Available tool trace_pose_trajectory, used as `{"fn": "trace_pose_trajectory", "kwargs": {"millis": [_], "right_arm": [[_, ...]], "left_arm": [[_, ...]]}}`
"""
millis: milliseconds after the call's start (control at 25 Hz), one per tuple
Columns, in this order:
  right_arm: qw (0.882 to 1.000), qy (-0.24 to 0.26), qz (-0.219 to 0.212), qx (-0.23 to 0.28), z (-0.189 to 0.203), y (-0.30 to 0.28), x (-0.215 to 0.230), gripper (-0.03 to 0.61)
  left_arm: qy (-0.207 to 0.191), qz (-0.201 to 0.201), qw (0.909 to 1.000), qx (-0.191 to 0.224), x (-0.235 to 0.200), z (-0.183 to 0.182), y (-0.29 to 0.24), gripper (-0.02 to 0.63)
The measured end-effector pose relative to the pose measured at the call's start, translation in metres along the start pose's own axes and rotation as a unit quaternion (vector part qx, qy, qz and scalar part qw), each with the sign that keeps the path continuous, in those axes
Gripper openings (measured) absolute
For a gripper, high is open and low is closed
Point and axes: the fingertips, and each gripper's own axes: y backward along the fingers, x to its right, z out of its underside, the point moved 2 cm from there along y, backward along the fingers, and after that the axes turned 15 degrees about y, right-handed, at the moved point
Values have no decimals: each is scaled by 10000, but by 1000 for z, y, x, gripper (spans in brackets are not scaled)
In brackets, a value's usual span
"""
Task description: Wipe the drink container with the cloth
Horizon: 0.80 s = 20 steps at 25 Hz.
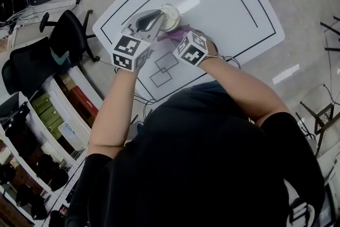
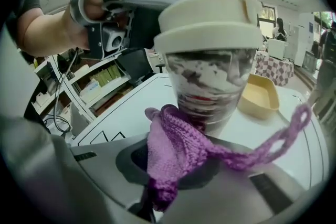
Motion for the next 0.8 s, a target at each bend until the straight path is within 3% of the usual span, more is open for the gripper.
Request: {"fn": "trace_pose_trajectory", "kwargs": {"millis": [400,800], "right_arm": [[9996,-8,-96,-264,17,-27,3,75],[9984,398,-285,-281,37,13,-4,75]], "left_arm": [[33,-82,9999,135,-4,0,-1,54],[-62,-140,9999,15,0,0,-2,52]]}}
